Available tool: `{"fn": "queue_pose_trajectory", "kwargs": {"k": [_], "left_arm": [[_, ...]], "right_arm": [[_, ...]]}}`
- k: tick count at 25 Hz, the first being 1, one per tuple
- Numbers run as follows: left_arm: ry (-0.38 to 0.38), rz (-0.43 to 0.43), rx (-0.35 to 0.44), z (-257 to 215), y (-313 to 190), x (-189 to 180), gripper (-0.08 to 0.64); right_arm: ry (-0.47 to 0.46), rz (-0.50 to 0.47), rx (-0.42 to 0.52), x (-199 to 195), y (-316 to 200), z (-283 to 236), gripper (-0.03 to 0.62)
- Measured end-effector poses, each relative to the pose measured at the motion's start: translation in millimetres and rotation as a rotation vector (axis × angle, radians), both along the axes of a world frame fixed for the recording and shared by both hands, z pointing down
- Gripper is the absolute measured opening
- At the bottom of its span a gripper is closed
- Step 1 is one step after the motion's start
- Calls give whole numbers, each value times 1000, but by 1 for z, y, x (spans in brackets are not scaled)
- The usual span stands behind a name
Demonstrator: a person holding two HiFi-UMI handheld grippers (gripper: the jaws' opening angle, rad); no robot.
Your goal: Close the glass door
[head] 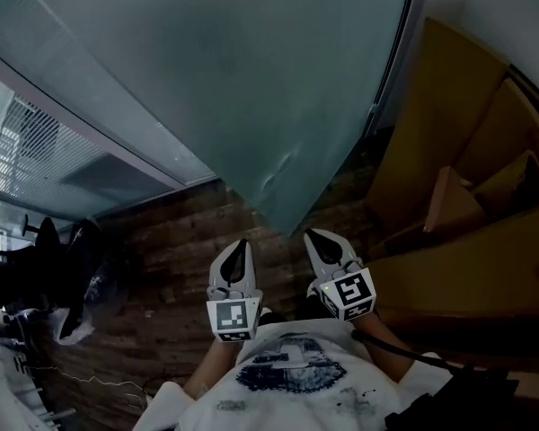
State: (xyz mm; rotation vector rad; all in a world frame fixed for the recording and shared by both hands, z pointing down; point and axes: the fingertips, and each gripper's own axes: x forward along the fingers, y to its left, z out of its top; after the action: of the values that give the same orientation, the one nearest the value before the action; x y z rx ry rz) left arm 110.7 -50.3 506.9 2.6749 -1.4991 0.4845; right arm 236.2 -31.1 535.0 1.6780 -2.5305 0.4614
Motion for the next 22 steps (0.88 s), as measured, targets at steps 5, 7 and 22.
{"fn": "queue_pose_trajectory", "kwargs": {"k": [5, 7, 22], "left_arm": [[-22, -83, 0, -2, 0, -14, 3], [-29, -117, -4, -2, -2, -23, 3], [-1, -226, 47, -18, -58, -69, 3]], "right_arm": [[-7, -50, 1, 2, -20, 4, 8], [-9, -72, 8, 0, -30, 5, 26], [107, -122, 63, -14, -116, 7, 214]]}}
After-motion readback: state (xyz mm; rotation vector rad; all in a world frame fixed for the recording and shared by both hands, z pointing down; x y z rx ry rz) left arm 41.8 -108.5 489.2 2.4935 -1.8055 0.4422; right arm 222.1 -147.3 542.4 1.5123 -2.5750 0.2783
